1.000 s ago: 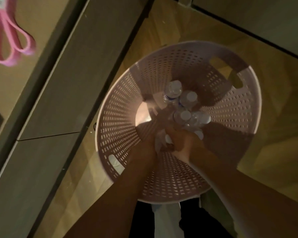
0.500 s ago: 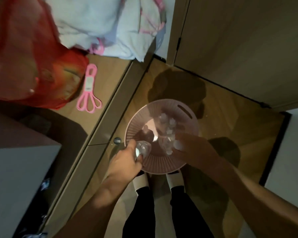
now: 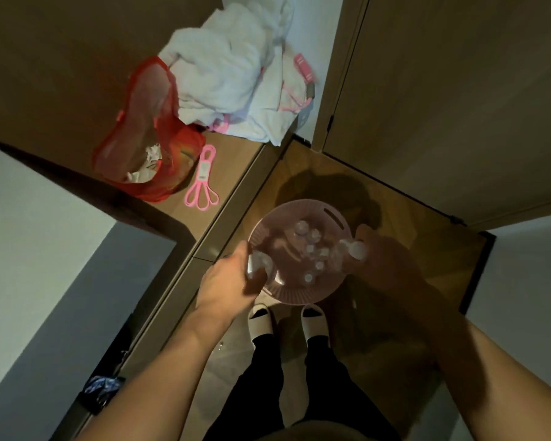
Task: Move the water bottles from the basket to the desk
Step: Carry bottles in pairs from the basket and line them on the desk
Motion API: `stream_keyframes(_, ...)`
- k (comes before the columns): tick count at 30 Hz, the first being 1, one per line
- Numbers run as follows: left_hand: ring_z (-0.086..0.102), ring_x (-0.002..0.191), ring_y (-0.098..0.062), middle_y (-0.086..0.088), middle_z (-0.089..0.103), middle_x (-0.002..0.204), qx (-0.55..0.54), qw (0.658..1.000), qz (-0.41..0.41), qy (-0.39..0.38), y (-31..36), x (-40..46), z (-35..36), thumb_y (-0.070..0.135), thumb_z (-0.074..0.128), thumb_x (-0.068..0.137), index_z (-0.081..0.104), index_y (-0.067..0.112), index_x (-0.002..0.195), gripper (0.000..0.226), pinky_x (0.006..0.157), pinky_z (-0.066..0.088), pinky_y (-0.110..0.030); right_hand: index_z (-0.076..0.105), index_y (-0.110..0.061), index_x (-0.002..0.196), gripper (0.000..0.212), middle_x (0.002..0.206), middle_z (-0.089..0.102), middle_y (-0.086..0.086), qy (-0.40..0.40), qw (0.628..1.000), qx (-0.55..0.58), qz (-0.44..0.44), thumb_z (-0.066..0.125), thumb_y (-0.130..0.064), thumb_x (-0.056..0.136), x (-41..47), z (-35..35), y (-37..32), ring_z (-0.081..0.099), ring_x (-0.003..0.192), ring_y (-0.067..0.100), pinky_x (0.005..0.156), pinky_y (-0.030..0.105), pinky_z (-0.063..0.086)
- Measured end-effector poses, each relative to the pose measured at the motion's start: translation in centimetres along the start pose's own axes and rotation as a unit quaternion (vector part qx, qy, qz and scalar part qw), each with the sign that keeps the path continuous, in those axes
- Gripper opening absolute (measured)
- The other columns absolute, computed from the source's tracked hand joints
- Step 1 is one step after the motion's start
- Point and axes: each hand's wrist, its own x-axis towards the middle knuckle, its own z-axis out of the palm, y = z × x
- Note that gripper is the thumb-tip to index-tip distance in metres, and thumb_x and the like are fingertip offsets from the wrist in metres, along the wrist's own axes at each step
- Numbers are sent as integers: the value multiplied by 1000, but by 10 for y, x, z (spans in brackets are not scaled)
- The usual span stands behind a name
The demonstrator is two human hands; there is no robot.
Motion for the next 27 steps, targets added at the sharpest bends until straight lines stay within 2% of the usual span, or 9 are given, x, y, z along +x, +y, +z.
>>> stream_keyframes(4,67,75,-23,4,66,83,-12,999,35,20,-18,-13,-6,53,54,82,47,30,107,36,68,55,-38,49,-11,134,57,96,60,-6,7,999,30,-24,72,-32,87,-11,7,-18,55,83,13,61,18,36)
stream_keyframes(9,67,78,-24,2,69,85,-25,999,1,42,-35,-23,-13,46,61,83,50,31,104,28,69,55,-38,47,-27,127,54,122,60,7,31,997,30,-62,63,-48,80,-19,21,-49,61,104,26,74,30,49)
stream_keyframes(11,67,74,-17,6,69,83,-29,998,-31,37,-38,-27,-16,45,65,84,49,33,103,28,70,57,-37,45,-30,127,55,122,60,8,22,996,14,-89,55,-53,78,-25,26,-61,59,108,29,81,32,47)
stream_keyframes(14,64,68,-12,9,65,75,-40,995,-73,57,-40,-37,-20,40,66,87,45,33,97,24,60,54,-32,55,-17,122,53,107,63,-2,-11,994,2,-108,57,-52,82,-28,29,-76,61,104,26,92,46,50)
stream_keyframes(16,63,69,-13,8,64,76,-48,990,-105,85,-39,-49,-26,37,66,86,44,33,98,25,58,48,-28,55,-21,125,58,115,61,-3,-28,987,-39,-154,59,-57,81,-25,29,-90,54,113,22,98,43,42)
stream_keyframes(19,62,67,-15,7,61,74,-37,984,-138,103,-42,-77,-39,38,69,82,39,33,92,31,54,41,-26,49,-33,102,31,91,56,-16,-54,973,-51,-220,70,-46,83,-26,30,-115,57,94,11,72,21,39)
stream_keyframes(21,60,65,-16,5,62,73,-33,981,-152,116,-47,-98,-47,42,71,80,38,31,89,36,54,43,-28,43,-35,92,31,73,48,-19,-82,957,-66,-269,72,-40,83,-29,33,-136,51,72,1,56,9,28)
stream_keyframes(23,57,65,-17,5,61,76,-47,972,-182,139,-55,-123,-50,44,67,83,38,30,91,34,57,42,-29,43,-34,89,32,72,47,-20,-116,938,-81,-315,74,-38,82,-34,41,-160,48,66,-3,56,10,30)
stream_keyframes(27,61,73,-15,4,64,88,-98,931,-253,243,-79,-185,-47,41,64,88,47,27,105,28,64,53,-31,47,-32,89,33,82,62,-13,-168,900,-132,-380,77,-40,78,-47,72,-212,60,76,7,66,31,52)
